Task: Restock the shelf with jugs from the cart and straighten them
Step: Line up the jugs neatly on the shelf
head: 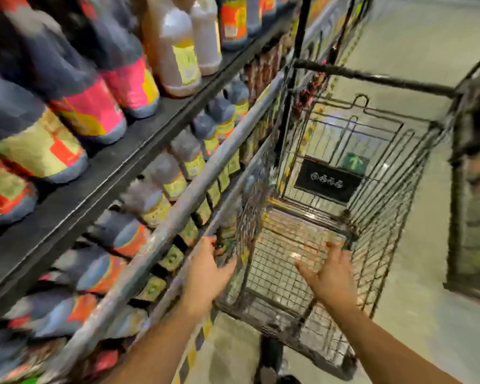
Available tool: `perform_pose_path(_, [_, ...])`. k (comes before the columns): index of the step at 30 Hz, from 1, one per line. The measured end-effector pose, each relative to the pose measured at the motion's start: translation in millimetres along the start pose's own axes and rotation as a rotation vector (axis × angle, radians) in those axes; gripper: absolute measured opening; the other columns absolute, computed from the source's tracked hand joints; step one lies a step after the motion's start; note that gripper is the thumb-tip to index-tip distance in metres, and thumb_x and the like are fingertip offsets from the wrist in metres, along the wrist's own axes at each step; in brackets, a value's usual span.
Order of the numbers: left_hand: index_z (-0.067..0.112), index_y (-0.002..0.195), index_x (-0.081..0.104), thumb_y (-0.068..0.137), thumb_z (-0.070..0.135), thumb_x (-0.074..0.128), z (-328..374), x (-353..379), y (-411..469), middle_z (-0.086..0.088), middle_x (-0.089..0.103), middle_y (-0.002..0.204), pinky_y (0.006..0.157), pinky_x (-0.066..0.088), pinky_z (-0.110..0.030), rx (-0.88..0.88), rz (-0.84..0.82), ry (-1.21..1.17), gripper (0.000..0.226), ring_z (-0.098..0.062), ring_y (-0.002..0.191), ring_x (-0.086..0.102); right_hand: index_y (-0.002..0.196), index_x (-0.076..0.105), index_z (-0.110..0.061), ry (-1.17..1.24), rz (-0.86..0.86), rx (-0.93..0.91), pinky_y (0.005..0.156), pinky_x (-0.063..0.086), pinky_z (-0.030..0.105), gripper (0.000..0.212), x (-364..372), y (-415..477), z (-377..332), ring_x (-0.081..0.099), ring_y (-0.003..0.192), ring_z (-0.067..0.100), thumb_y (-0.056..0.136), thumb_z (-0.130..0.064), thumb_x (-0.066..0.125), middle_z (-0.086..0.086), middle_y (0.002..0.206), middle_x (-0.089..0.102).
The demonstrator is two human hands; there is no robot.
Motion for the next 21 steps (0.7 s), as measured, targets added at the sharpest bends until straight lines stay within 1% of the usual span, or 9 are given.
perform_pose_path(3, [0.011, 0.147, 0.035, 0.085, 0.037, 0.073, -26, 50, 22, -0.007, 0.045, 0.143, 0.101, 0.038, -0.030, -0.123, -0.118, 0.160, 0.077, -0.023, 0.131, 0.046, 0.145, 0.030, -0.006, -0.123, 0.048, 0.211, 0.102, 0.042, 0.042, 0.102, -3, -10, 81, 0.039, 0.128, 0.034, 0.075, -0.075, 0.056, 0.018, 0.139, 0.040])
perform_pose_path(5, [0.008, 0.148, 0.035, 0.081, 0.037, 0.077, -53, 72, 32, -0.014, 0.044, 0.144, 0.105, 0.039, -0.036, -0.192, -0.145, 0.222, 0.085, -0.030, 0.131, 0.045, 0.144, 0.030, -0.005, -0.128, 0.082, 0.351, 0.101, 0.043, 0.044, 0.103, -2, -23, 125, 0.039, 0.127, 0.036, 0.072, -0.071, 0.064, 0.020, 0.139, 0.040])
perform_pose_path(7, [0.007, 0.146, 0.038, 0.077, 0.037, 0.079, -80, 90, 42, -0.018, 0.049, 0.140, 0.105, 0.044, -0.043, -0.245, -0.163, 0.216, 0.086, -0.034, 0.128, 0.049, 0.147, 0.023, -0.005, -0.074, 0.074, 0.487, 0.104, 0.042, 0.047, 0.107, 8, -39, 161, 0.036, 0.131, 0.037, 0.071, -0.065, 0.070, 0.021, 0.143, 0.037])
perform_pose_path(10, [0.009, 0.152, 0.026, 0.079, 0.039, 0.078, -109, 118, 51, -0.019, 0.044, 0.146, 0.103, 0.044, -0.047, -0.305, -0.234, 0.274, 0.094, -0.038, 0.130, 0.047, 0.151, 0.013, -0.009, -0.004, -0.020, 0.583, 0.102, 0.042, 0.050, 0.106, 41, -58, 190, 0.036, 0.132, 0.038, 0.077, -0.059, 0.069, 0.019, 0.144, 0.035])
perform_pose_path(12, [0.011, 0.152, 0.019, 0.081, 0.038, 0.078, -117, 132, 52, -0.020, 0.046, 0.143, 0.096, 0.044, -0.045, -0.307, -0.241, 0.295, 0.097, -0.039, 0.125, 0.050, 0.151, 0.013, -0.016, 0.092, -0.037, 0.585, 0.101, 0.043, 0.050, 0.098, 62, -65, 195, 0.040, 0.128, 0.035, 0.080, -0.050, 0.071, 0.015, 0.140, 0.039])
perform_pose_path(14, [0.013, 0.146, 0.021, 0.081, 0.033, 0.078, -119, 135, 53, -0.019, 0.058, 0.128, 0.081, 0.047, -0.040, -0.266, -0.170, 0.270, 0.089, -0.039, 0.110, 0.059, 0.150, 0.016, -0.018, 0.221, 0.013, 0.579, 0.103, 0.043, 0.048, 0.091, 74, -65, 195, 0.044, 0.127, 0.032, 0.082, -0.042, 0.071, 0.013, 0.141, 0.040])
perform_pose_path(16, [0.016, 0.142, 0.022, 0.083, 0.030, 0.076, -120, 135, 55, -0.014, 0.063, 0.119, 0.075, 0.050, -0.039, -0.244, -0.138, 0.289, 0.081, -0.037, 0.100, 0.063, 0.148, 0.018, -0.019, 0.309, 0.069, 0.595, 0.100, 0.046, 0.046, 0.083, 79, -63, 196, 0.049, 0.125, 0.030, 0.085, -0.043, 0.068, 0.010, 0.142, 0.044])
perform_pose_path(18, [0.020, 0.133, 0.026, 0.084, 0.027, 0.073, -117, 136, 62, -0.009, 0.065, 0.108, 0.071, 0.055, -0.044, -0.216, -0.129, 0.310, 0.068, -0.034, 0.091, 0.064, 0.143, 0.023, -0.025, 0.314, 0.118, 0.634, 0.088, 0.053, 0.045, 0.072, 80, -59, 200, 0.060, 0.112, 0.028, 0.087, -0.043, 0.064, 0.005, 0.130, 0.057])
perform_pose_path(21, [0.023, 0.121, 0.029, 0.084, 0.023, 0.073, -104, 141, 78, 0.000, 0.063, 0.092, 0.063, 0.054, -0.042, -0.165, -0.107, 0.330, 0.057, -0.025, 0.078, 0.062, 0.127, 0.033, -0.029, 0.294, 0.180, 0.645, 0.070, 0.055, 0.039, 0.047, 78, -42, 205, 0.067, 0.082, 0.028, 0.089, -0.039, 0.060, -0.003, 0.089, 0.065])
Point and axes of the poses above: each hand's wrist, its own y-axis towards the middle knuckle, its own x-axis out of the palm, z = x × y, the point moved 10 cm from there along y, towards the middle knuckle
